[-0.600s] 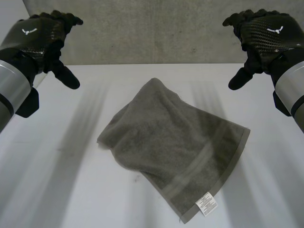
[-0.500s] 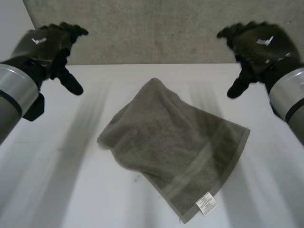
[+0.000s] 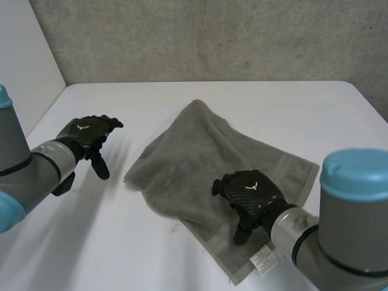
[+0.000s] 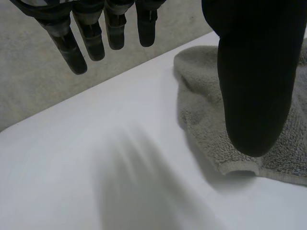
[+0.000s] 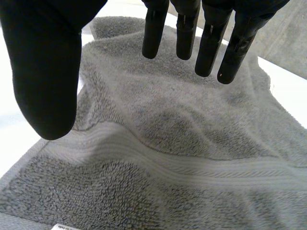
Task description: Fold the towel.
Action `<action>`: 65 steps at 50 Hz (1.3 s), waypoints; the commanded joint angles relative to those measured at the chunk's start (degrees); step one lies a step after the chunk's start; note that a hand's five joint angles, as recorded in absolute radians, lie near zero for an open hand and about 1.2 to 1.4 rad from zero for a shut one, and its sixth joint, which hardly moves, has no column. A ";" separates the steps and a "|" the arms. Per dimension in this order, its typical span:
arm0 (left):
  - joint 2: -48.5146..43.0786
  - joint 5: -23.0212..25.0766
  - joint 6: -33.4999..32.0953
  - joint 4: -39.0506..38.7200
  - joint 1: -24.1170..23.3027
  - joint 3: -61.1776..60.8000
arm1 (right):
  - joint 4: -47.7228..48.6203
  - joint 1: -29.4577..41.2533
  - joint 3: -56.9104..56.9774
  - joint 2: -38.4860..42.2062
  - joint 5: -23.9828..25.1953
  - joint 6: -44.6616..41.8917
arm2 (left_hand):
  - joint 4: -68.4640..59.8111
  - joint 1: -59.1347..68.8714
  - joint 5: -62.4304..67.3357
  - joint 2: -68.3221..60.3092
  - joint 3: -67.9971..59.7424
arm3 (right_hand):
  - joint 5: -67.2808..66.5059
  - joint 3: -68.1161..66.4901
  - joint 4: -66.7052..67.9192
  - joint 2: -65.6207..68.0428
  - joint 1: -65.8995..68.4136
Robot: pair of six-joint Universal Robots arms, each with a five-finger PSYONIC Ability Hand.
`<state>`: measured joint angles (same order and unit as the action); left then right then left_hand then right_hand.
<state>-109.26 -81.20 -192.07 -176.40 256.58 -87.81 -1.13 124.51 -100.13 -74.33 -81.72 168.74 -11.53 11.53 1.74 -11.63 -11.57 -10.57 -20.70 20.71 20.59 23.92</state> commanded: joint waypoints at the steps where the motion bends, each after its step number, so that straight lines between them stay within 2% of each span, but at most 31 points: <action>1: -0.16 4.19 -0.49 -5.87 -0.20 -3.85 | 12.99 -0.06 -6.21 3.66 -0.63 1.33 | -2.05 2.05 1.84 -1.95 -2.01 | -4.14 -4.02 4.01 4.13 0.79; 3: -0.25 6.48 -0.58 -7.37 -0.20 -4.91 | 13.78 -0.14 -6.30 5.07 -0.63 1.94 | -2.05 2.05 1.84 -1.95 -2.01 | -4.31 -4.19 4.18 4.30 0.96; 10: -0.69 7.55 -0.50 -8.61 -0.20 -5.53 | 15.01 -0.23 -5.86 8.59 -0.28 3.88 | -1.88 1.88 1.67 -1.78 -1.84 | -10.54 -10.41 10.40 10.52 7.19; 12: -0.78 7.55 -0.50 -8.78 -0.20 -5.61 | 16.50 -0.14 -5.60 9.72 -0.28 3.88 | -1.71 1.72 1.50 -1.61 -1.67 | -18.56 -18.44 18.43 18.55 15.21; 16: -0.86 7.64 -0.50 -8.78 -0.20 -5.70 | 18.27 -0.14 -5.69 10.34 -0.28 3.88 | -1.37 1.38 1.17 -1.27 -1.33 | -25.51 -25.38 25.37 25.49 22.16; 18: -0.86 7.64 -0.50 -8.78 -0.20 -5.79 | 19.58 -0.14 -5.69 11.22 -0.28 3.79 | -1.21 1.21 1.00 -1.11 -1.17 | -35.55 -35.43 35.42 35.54 32.21; 21: -0.86 7.55 -0.41 -8.78 -0.20 -5.79 | 20.02 -0.14 -5.60 11.49 -0.37 3.79 | -1.21 1.21 1.00 -1.11 -1.17 | -39.80 -39.68 39.67 39.79 36.46; 23: -0.86 7.55 -0.41 -8.87 -0.20 -5.79 | 20.90 -0.58 -5.60 11.40 -0.98 3.79 | -1.04 1.04 0.83 -0.94 -1.00 | -59.32 -59.20 59.18 59.31 55.97; 29: -0.95 7.46 0.03 -8.96 -0.20 -5.97 | 22.48 -0.76 -5.77 9.64 -4.94 3.79 | -1.37 1.38 1.17 -1.27 -1.33 | -59.43 -59.30 59.29 59.41 56.08; 31: -1.04 7.46 0.03 -8.96 -0.20 -6.05 | 22.57 -1.54 -5.95 6.58 -6.69 3.87 | -1.54 1.55 1.33 -1.44 -1.50 | -59.43 -59.30 59.29 59.41 56.08; 39: -1.74 7.64 0.12 -9.05 -1.08 -6.93 | 22.57 -8.57 -7.35 1.38 -6.17 3.88 | -1.37 1.38 1.17 -1.27 -1.33 | -59.43 -59.30 59.29 59.41 56.08; 58: -7.37 7.72 2.32 -13.18 -6.88 -7.28 | 22.13 -13.85 -6.83 1.20 -6.34 3.96 | -2.22 2.22 2.01 -2.11 -2.17 | -59.43 -59.30 59.29 59.41 56.08; 61: -8.86 7.64 2.14 -14.41 -8.38 -6.76 | 22.05 -13.85 -6.65 1.29 -6.43 3.96 | -6.93 6.93 6.72 -6.82 -6.88 | -59.43 -59.30 59.29 59.41 56.08; 63: -10.61 7.64 1.97 -15.28 -9.43 -5.71 | 21.96 -13.94 -6.65 1.29 -6.34 3.96 | -15.63 15.64 15.42 -15.53 -15.59 | -59.43 -59.30 59.29 59.41 56.08; 65: -11.58 7.55 1.97 -15.29 -9.78 -4.92 | 21.96 -13.94 -6.65 1.29 -6.43 3.96 | -17.34 17.34 17.13 -17.24 -17.30 | -59.43 -59.30 59.29 59.41 56.08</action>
<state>-117.71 -73.52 -189.82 -190.42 248.72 -94.69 20.94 110.67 -106.85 -73.06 -88.10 172.70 -17.67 18.01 7.52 -17.99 -17.96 -59.27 -69.52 69.70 69.54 79.60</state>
